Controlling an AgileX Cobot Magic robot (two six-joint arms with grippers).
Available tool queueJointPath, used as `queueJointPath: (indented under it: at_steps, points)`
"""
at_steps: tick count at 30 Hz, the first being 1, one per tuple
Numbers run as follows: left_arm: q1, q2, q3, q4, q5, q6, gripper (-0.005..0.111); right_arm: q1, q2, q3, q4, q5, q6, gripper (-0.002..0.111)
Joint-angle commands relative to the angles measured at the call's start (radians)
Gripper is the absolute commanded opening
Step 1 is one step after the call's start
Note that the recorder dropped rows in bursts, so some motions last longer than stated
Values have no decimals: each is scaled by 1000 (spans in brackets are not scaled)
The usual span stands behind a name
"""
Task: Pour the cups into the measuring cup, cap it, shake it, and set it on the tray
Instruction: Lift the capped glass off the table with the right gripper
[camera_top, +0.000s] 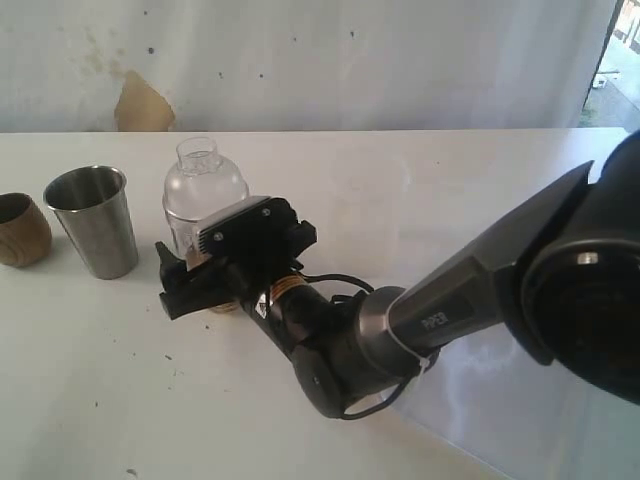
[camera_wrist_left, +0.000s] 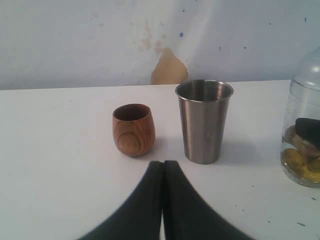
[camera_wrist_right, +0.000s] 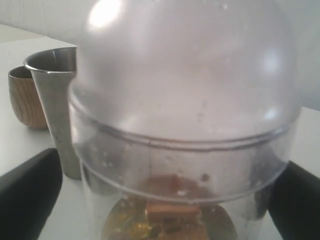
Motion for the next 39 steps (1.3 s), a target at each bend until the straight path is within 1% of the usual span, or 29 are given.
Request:
queueJointPath:
  at_steps: [1, 14, 17, 18, 20, 21, 23, 25, 26, 28, 33, 35, 37, 39]
  points:
    - [1, -5, 5, 1, -7, 0, 0, -4, 21, -30, 2, 9, -6, 104]
    - [1, -5, 5, 1, -7, 0, 0, -4, 66, -30, 2, -24, -4, 104]
    - [1, -5, 5, 1, -7, 0, 0, -4, 66, -30, 2, -30, -4, 100]
    - [1, -5, 5, 1, -7, 0, 0, -4, 66, -30, 2, -42, -4, 96]
    - [1, -5, 5, 1, -7, 0, 0, -4, 66, -30, 2, -54, -4, 83]
    - [1, -5, 5, 1, -7, 0, 0, -4, 66, -30, 2, -57, -4, 72]
    - [1, -5, 5, 1, -7, 0, 0, -4, 63, -30, 2, -50, -2, 48]
    - [1, -5, 5, 1, -7, 0, 0, -4, 63, -30, 2, -45, 41, 24]
    - [1, -5, 5, 1, -7, 0, 0, -4, 63, -30, 0, -45, 68, 14]
    - [1, -5, 5, 1, -7, 0, 0, -4, 63, -30, 0, -45, 103, 0]
    - [1, -5, 5, 1, -7, 0, 0, -4, 39, -29, -13, -47, 101, 0]
    - [1, -5, 5, 1, -7, 0, 0, -4, 0, -25, -61, -39, 94, 0]
    - [1, -5, 5, 1, -7, 0, 0, -4, -60, -25, -118, -1, 76, 0]
    - [1, -5, 5, 1, -7, 0, 0, -4, -130, -25, -175, 75, 76, 0]
